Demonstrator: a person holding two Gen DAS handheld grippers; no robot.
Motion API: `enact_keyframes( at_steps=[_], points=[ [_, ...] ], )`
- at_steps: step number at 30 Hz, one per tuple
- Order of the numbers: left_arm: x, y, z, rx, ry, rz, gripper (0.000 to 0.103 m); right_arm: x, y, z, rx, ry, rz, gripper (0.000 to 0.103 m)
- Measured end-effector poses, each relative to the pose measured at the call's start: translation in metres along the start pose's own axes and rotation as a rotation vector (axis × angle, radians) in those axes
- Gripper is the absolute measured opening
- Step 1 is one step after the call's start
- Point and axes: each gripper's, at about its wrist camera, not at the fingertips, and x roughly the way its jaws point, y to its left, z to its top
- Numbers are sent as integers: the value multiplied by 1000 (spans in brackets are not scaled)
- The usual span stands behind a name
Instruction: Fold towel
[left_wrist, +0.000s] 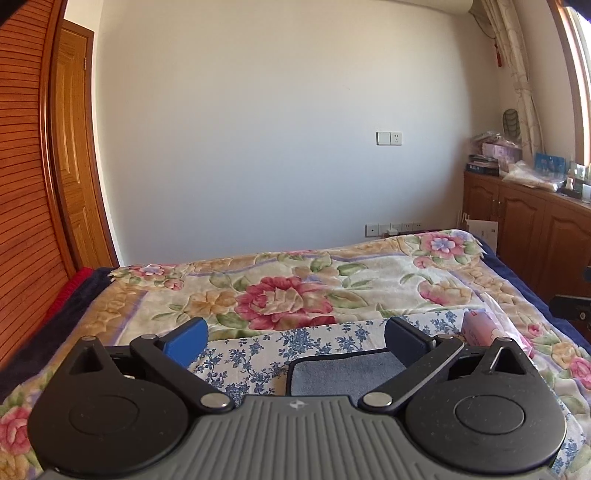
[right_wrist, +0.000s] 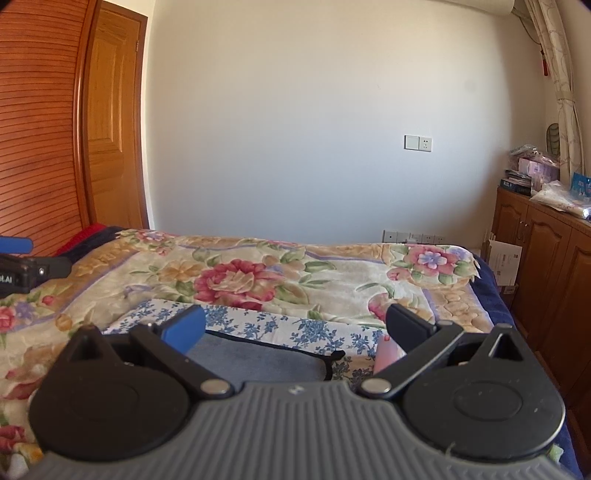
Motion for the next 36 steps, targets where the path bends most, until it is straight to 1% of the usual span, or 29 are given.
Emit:
enact_keyframes(
  at_steps=[8, 12, 19, 26, 32, 36],
  points=[
    [-18, -1, -5, 6, 18, 8, 103, -23, 5, -5, 17, -5, 10, 103],
    [-28, -5, -11, 37, 4, 28, 103, -30, 4, -9, 19, -4, 5, 103],
    [-36, -8, -29, 66, 23, 23, 103, -39, 4, -21, 31, 7, 15, 103],
    [-46, -16, -51, 111, 9, 20, 103, -47, 8, -34, 40, 18, 18, 103],
    [-57, -17, -66, 106, 16, 14, 103, -56, 11, -46, 37, 30, 10, 103],
    [-65, -17, -75, 86, 24, 7, 103, -64, 13, -55, 41, 39, 7, 103]
  ],
)
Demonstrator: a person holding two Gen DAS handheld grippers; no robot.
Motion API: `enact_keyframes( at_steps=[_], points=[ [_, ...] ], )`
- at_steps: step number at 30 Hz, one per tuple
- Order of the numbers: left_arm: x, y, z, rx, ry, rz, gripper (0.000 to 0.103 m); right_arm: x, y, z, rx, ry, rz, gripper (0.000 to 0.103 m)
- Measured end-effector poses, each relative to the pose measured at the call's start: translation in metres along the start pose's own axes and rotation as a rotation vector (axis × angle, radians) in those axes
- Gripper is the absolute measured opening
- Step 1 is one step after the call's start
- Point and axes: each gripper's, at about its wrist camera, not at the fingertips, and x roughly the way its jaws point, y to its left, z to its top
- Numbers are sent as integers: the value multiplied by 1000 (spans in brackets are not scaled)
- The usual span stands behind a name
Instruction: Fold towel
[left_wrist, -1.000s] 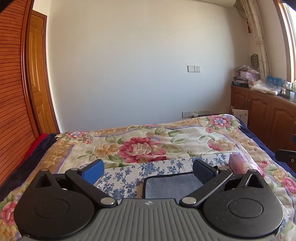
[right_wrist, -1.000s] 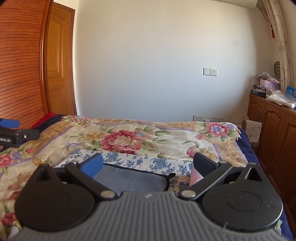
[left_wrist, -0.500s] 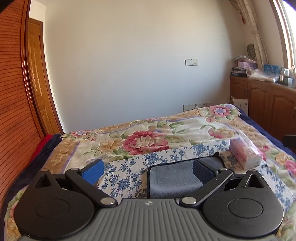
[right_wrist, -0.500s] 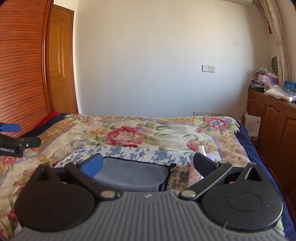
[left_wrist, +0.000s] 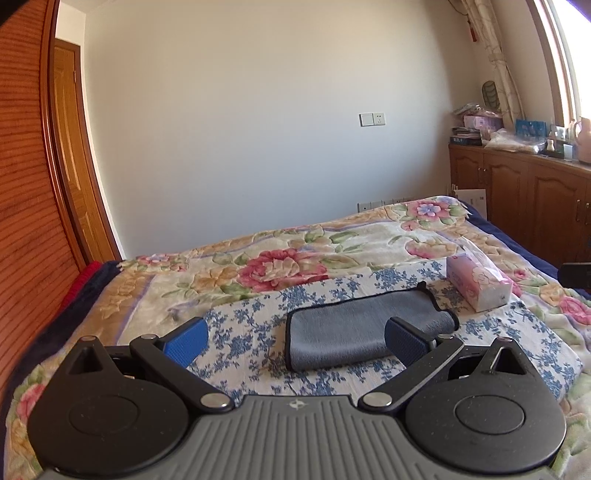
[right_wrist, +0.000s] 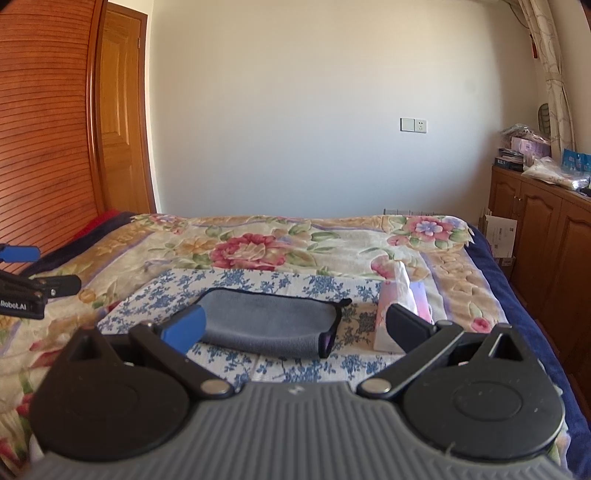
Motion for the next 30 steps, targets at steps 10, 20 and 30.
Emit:
enact_keyframes(
  at_steps=[10, 20, 30],
  points=[
    [-20, 10, -28, -45, 16, 11, 103, -14, 4, -19, 21, 8, -3, 103],
    [-41, 20, -57, -67, 8, 40, 103, -26, 0, -40, 26, 14, -23, 103],
    [-48, 22, -75, -97, 12, 49, 103, -33, 1, -58, 38, 24, -38, 103]
  ],
)
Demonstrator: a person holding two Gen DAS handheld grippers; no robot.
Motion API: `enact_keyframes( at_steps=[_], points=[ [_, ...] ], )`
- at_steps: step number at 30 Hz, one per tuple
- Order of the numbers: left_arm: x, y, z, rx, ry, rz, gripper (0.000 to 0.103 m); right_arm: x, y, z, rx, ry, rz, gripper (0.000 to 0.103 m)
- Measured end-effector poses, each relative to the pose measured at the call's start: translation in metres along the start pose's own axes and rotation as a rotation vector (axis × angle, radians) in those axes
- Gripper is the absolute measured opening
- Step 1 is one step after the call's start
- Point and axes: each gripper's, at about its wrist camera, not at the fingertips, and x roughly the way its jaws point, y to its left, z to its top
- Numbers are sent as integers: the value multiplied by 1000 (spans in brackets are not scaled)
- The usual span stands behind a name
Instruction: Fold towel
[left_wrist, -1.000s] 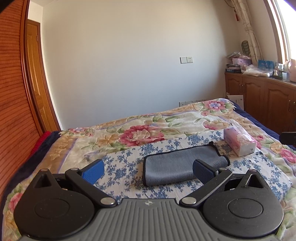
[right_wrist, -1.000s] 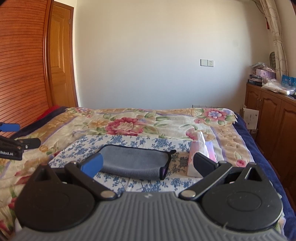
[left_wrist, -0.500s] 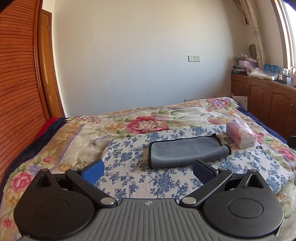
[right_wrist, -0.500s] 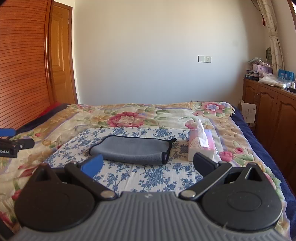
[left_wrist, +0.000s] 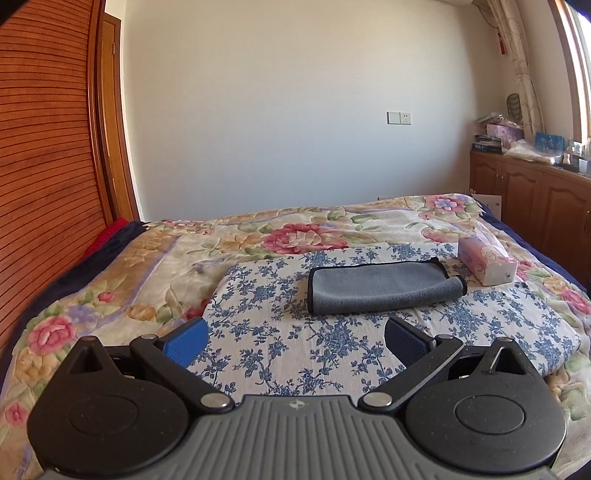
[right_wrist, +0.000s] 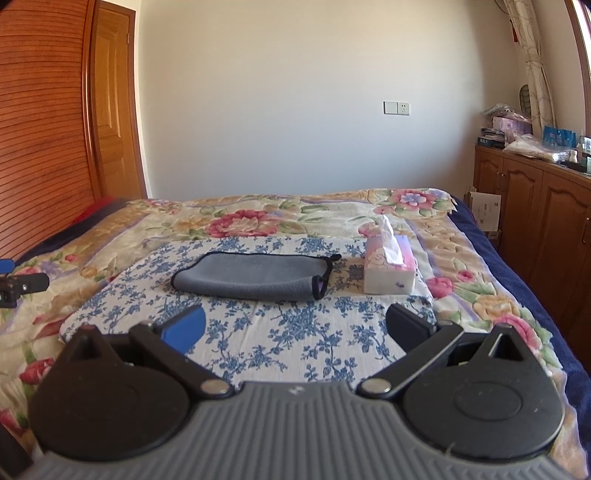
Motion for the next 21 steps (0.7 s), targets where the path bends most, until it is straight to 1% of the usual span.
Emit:
enact_keyframes(
  at_steps=[3, 8, 16, 21],
  points=[
    [0, 0, -2, -5, -6, -2, 103, -1, 2, -2, -11, -9, -7, 103],
    [-2, 1, -8, -4, -39, 5, 103, -3, 3, -4, -19, -40, -17, 103],
    [-2, 7, -13, -36, -61, -6, 103, -9, 2, -7, -20, -98, -28, 103],
    [-8, 6, -15, -28, -101, -3, 103, -12, -3, -6, 2, -119, -35, 103]
  ],
)
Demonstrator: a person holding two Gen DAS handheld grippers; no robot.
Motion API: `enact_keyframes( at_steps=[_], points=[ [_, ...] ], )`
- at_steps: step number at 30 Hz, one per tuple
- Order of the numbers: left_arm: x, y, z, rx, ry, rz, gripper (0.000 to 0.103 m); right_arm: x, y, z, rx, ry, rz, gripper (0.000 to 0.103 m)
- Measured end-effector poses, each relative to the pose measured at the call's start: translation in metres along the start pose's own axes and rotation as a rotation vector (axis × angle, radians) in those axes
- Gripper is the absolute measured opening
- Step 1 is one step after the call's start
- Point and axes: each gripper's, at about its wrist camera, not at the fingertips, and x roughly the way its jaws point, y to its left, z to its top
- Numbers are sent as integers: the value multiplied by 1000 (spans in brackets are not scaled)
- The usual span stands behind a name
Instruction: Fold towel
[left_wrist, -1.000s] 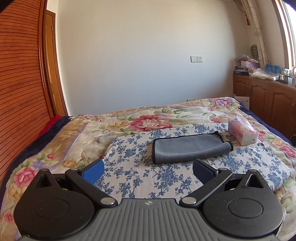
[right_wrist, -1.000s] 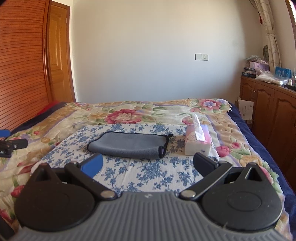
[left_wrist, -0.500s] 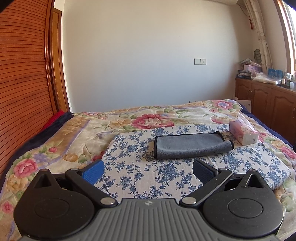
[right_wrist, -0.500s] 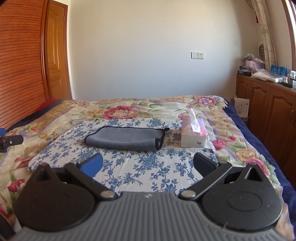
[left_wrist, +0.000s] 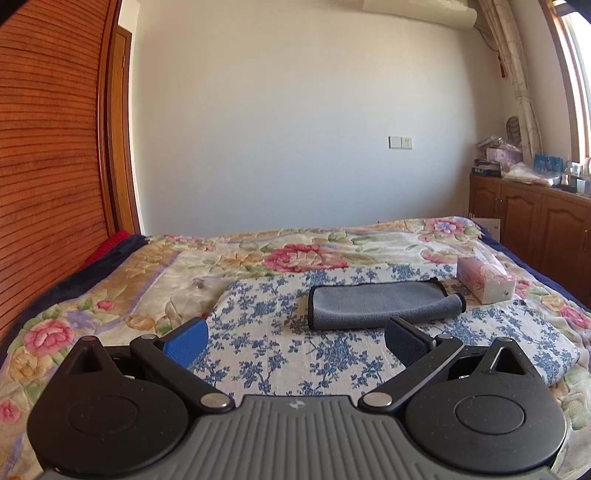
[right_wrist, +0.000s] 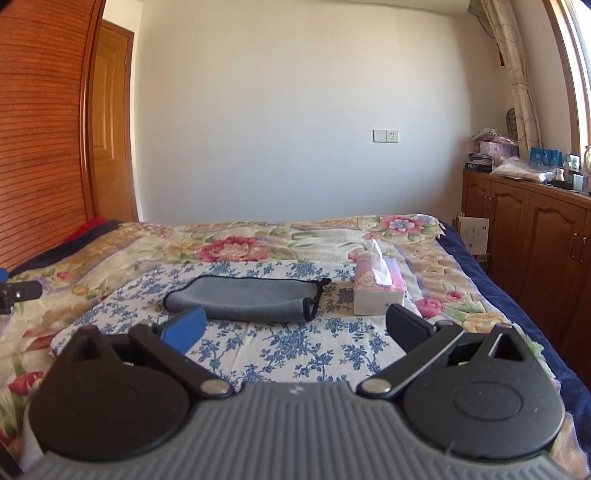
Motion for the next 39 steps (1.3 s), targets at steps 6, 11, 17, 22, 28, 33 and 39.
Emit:
enact_keyframes(
  at_steps=[6, 11, 17, 22, 28, 33, 39],
  points=[
    [-3, 0, -1, 5, -27, 5, 103, 2, -4, -1, 23, -4, -16, 103],
    [-4, 0, -2, 4, -32, 5, 103, 0, -2, -2, 14, -14, -24, 103],
    [-4, 0, -3, 10, -34, 0, 103, -1, -1, -3, 10, -18, -27, 103],
    [-4, -1, -3, 10, -35, -1, 103, -1, -1, -3, 10, -18, -27, 103],
    [-5, -1, -4, 14, -38, 0, 103, -1, -2, -2, 9, -15, -28, 103],
    [-5, -1, -4, 15, -39, -1, 103, -1, -2, -2, 11, -16, -30, 103],
    [-5, -1, -4, 15, -39, 0, 103, -1, -2, -2, 10, -16, -30, 103]
  ],
)
